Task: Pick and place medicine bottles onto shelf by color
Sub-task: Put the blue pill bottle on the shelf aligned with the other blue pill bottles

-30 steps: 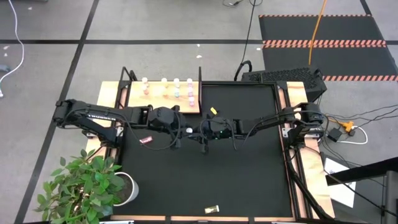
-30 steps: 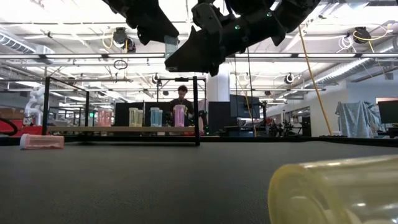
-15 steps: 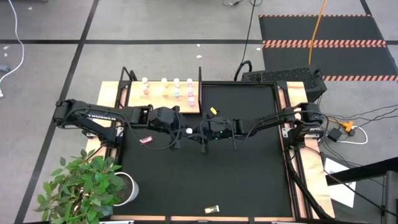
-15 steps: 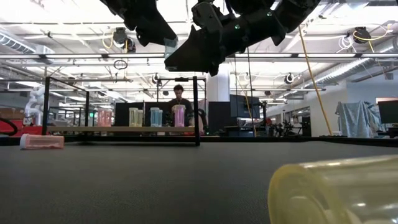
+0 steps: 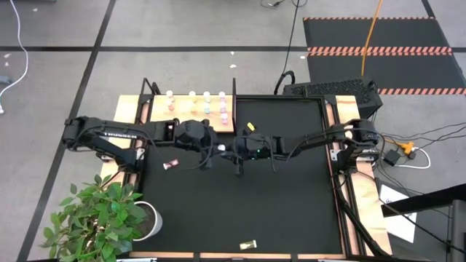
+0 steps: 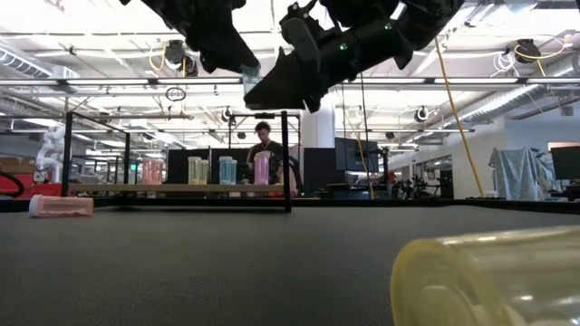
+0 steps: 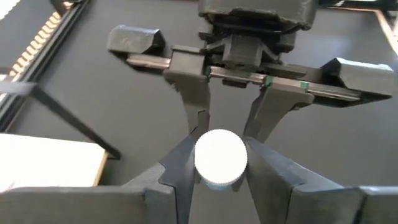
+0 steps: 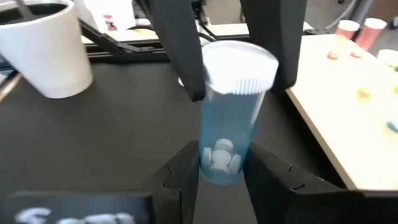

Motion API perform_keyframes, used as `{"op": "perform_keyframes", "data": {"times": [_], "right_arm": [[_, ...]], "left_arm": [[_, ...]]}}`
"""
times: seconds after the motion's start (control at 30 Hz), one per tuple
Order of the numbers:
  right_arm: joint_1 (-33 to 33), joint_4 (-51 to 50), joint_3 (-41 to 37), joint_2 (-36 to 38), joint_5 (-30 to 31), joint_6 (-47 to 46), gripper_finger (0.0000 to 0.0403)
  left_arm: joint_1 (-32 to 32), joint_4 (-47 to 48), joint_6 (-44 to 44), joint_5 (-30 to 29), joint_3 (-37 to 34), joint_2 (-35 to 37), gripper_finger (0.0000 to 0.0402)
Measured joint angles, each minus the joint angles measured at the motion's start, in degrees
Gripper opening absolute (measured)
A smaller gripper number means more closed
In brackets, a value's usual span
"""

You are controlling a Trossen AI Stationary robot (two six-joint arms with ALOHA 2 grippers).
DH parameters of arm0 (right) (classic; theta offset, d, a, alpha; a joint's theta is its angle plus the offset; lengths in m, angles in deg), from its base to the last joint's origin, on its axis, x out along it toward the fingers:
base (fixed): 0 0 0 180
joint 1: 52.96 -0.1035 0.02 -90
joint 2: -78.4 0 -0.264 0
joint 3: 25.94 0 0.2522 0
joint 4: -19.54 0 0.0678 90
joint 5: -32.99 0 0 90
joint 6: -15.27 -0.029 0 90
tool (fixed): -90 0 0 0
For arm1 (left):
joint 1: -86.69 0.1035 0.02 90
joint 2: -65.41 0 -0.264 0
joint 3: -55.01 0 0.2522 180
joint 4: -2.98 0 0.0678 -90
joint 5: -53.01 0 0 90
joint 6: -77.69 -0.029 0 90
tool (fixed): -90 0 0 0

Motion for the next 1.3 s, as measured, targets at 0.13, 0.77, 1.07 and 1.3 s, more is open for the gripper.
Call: {"op": "perform_keyframes", "data": {"times": [0.13, 0.77, 1.07, 1.3], "right_arm": [[1.2, -2.7, 0.1, 0.1, 0.3, -1.5, 0.0110], [8.7, -6.3, -0.1, -0.1, -6.4, -2.6, 0.0241], [9.8, -11.1, -0.6, -2.2, -11.5, 1.4, 0.0267], [9.5, -3.4, -0.8, -9.3, -12.9, 1.7, 0.0264]], "left_arm": [[2.4, 1.1, -0.9, -0.4, -0.1, 0.0, 0.0136], [9.4, 1.5, -1.7, -0.5, 0.0, 0.1, 0.0112], [12.4, 9.5, 3.7, -2.4, 0.0, 0.1, 0.0113], [13.4, 9.2, 7.9, -4.0, 0.0, 0.1, 0.0113]]}}
